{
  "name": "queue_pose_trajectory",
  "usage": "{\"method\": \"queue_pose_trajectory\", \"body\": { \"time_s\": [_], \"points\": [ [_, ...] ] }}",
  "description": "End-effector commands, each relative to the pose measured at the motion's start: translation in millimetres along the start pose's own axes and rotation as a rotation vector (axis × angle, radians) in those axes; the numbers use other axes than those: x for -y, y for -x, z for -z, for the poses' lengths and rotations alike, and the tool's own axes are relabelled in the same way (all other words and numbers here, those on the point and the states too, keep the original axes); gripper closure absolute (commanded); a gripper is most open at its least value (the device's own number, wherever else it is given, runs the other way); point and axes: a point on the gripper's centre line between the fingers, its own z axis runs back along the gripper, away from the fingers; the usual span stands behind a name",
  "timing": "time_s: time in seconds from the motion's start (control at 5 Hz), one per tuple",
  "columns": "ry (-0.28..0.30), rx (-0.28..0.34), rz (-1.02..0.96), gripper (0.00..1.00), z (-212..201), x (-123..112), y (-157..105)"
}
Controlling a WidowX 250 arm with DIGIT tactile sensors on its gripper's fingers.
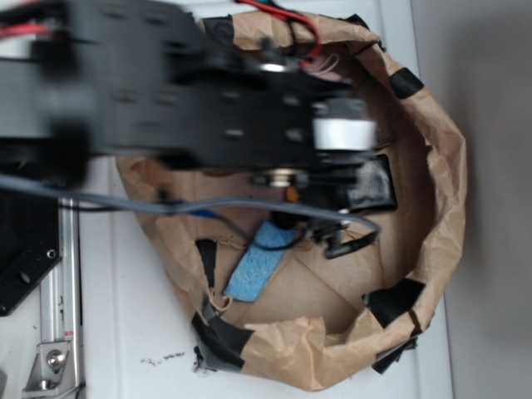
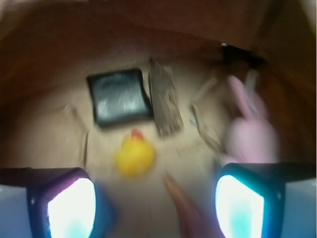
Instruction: Grab the yellow duck.
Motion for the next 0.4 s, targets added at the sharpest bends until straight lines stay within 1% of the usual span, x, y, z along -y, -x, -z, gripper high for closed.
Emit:
{"method": "queue_pose_trajectory", "body": {
  "time_s": [0.0, 0.2],
  "points": [
    [-0.018, -0.079, 0.145, 1.0, 54.1, 30.6, 1.6],
    [0.013, -0.108, 0.128, 1.0, 45.8, 34.6, 8.6]
  ]
}}
